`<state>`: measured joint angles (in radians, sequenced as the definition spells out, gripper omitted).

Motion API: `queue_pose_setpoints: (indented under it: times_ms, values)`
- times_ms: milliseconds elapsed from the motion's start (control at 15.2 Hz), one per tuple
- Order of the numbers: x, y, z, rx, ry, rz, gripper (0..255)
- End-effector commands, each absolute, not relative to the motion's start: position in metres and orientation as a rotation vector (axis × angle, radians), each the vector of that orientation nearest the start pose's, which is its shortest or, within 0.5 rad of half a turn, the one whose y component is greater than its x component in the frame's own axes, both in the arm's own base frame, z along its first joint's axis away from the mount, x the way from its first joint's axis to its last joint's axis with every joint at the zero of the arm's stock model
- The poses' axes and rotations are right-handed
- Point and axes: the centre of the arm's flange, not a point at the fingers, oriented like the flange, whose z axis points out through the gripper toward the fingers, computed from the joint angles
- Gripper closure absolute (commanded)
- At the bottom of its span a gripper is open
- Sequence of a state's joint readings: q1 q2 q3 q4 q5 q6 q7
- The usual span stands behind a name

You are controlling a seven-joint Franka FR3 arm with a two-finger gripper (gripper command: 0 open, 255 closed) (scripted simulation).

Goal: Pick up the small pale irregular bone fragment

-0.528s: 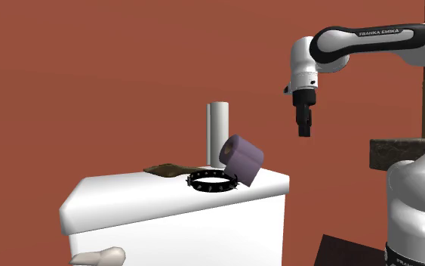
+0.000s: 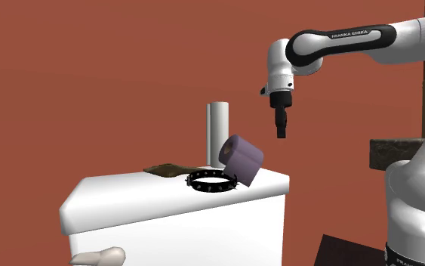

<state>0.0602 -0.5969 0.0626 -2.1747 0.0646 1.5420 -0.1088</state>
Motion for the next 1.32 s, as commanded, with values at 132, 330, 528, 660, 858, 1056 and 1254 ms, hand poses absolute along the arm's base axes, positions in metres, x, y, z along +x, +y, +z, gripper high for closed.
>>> queue_pose_setpoints:
  times_ms: [132,330,528,660,858,1056,1254]
  values:
    - [0.395,0.093,0.606,-3.074,-0.544,0.057,0]
    - [0.422,0.122,0.603,-3.052,-0.692,0.057,0]
    - [0.446,0.155,0.600,-3.022,-0.839,0.058,0]
    - [0.461,0.177,0.598,-2.999,-0.937,0.058,0]
    - [0.480,0.213,0.594,-2.958,-1.082,0.058,0]
    - [0.495,0.251,0.590,-2.909,-1.225,0.058,0]
    - [0.507,0.289,0.587,-2.854,-1.366,0.058,0]
